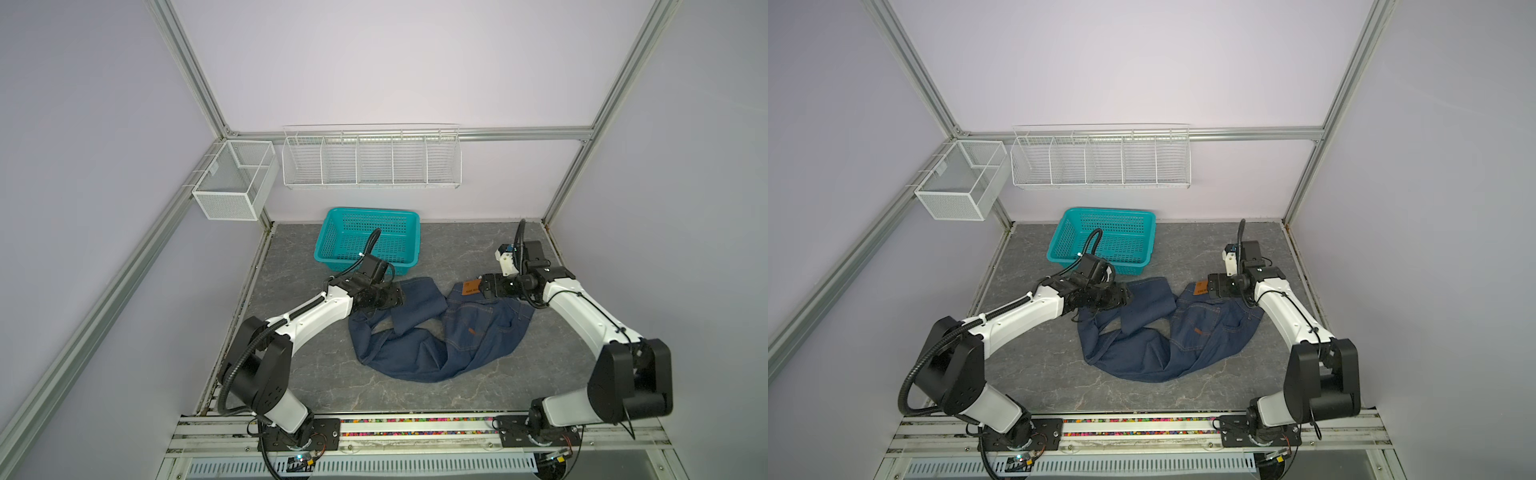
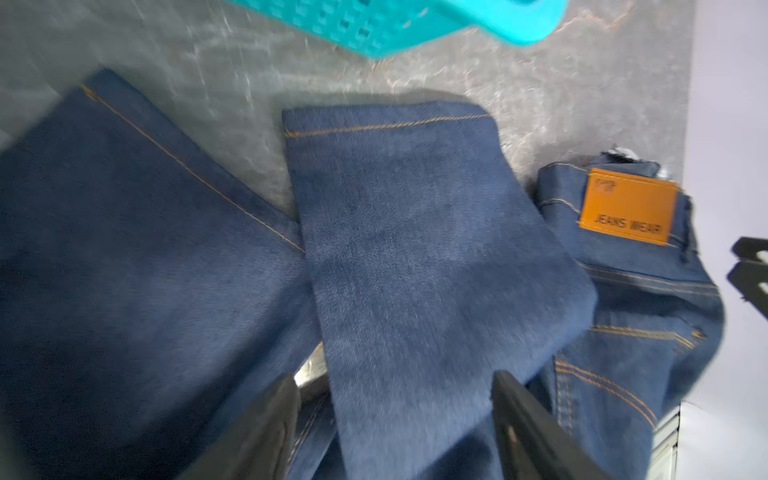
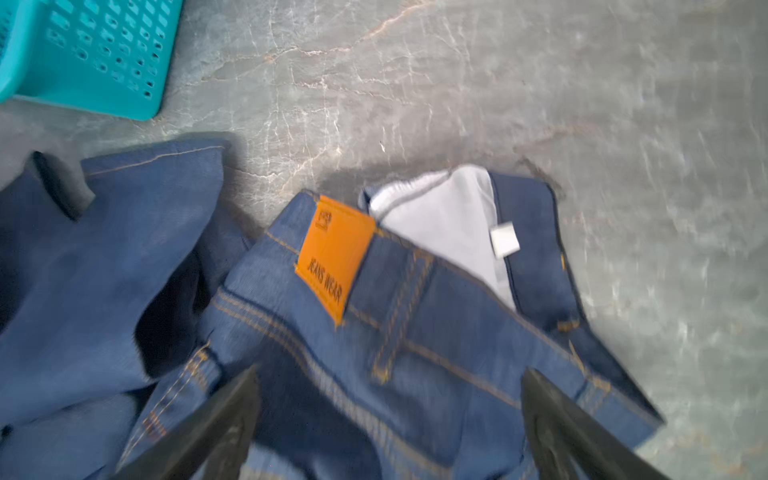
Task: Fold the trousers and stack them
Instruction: 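Grasp a jeans leg hem with the left gripper and the waistband with the right gripper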
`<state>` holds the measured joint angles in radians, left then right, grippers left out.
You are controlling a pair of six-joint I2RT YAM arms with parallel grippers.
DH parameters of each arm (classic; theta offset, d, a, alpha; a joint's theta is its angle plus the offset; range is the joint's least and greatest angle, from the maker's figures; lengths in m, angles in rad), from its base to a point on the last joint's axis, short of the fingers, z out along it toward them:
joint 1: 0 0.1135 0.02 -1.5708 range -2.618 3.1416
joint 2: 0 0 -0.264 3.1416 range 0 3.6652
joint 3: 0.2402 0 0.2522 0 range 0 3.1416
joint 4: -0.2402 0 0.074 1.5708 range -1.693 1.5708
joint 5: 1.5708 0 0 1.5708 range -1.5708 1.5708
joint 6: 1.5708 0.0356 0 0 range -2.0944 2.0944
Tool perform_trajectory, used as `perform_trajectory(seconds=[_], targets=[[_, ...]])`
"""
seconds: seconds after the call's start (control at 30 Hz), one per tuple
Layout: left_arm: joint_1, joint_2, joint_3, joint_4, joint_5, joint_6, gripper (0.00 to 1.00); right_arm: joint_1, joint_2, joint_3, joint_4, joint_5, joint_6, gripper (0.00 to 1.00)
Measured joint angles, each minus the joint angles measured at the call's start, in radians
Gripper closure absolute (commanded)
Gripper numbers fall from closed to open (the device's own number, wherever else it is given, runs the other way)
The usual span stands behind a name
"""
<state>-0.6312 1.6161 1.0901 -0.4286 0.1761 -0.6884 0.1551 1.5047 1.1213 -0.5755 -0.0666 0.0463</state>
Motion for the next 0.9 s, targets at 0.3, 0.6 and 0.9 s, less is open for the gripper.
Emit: perform_trajectory(seconds=[0.3,0.6,0.9], targets=[[0.0,0.147,0.024,0.084,0.04,-0.025,0.32,0.145,0.284,0.209,0.015,0.053,-0.085,0.01],[-0.005,0.206,0.057,0.12,0.083,-0.028,0.74,0.187,0.46,0.239,0.015,0.138,-0.111,0.21],[-0.011,0.205,0.095,0.098,0.065,0.01,1.0,0.185,0.48,0.239,0.016,0.174,-0.128,0.84]])
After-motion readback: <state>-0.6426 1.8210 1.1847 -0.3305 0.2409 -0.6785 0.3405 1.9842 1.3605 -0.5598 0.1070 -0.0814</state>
